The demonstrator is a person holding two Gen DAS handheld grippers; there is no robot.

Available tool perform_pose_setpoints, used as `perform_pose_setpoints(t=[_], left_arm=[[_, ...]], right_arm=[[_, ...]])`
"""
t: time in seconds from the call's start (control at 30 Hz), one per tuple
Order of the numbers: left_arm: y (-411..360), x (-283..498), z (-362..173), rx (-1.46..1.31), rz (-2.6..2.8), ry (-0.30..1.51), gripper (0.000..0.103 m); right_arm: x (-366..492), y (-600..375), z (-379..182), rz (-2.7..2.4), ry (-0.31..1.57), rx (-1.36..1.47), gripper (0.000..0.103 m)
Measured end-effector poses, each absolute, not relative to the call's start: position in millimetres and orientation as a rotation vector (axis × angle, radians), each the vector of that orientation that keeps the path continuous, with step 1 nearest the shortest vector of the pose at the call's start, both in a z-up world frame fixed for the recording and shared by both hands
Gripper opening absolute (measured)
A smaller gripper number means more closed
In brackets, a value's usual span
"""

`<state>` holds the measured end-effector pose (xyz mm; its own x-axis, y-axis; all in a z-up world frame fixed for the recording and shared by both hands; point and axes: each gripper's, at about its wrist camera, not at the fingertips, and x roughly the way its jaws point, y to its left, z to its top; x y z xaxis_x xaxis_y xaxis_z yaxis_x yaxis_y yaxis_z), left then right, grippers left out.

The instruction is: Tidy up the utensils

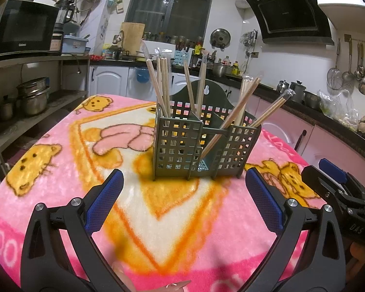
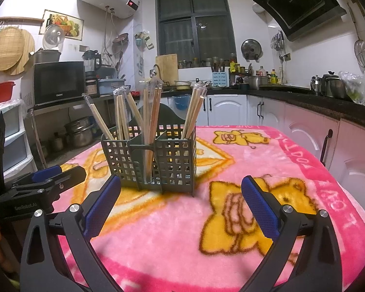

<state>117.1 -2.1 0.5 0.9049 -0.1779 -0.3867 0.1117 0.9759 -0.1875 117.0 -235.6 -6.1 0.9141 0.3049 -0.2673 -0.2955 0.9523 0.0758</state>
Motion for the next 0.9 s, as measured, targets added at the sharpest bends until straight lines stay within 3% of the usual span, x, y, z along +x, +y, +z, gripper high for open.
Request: perform_pose_setpoints(t=[0.9], left_arm=[[-1.6, 116.5, 0.9, -0.163, -0.152, 0.411, 0.092]], right_arm=[[117.3, -236.8, -7.1, 0.308, 0.280, 0.034, 0.096]])
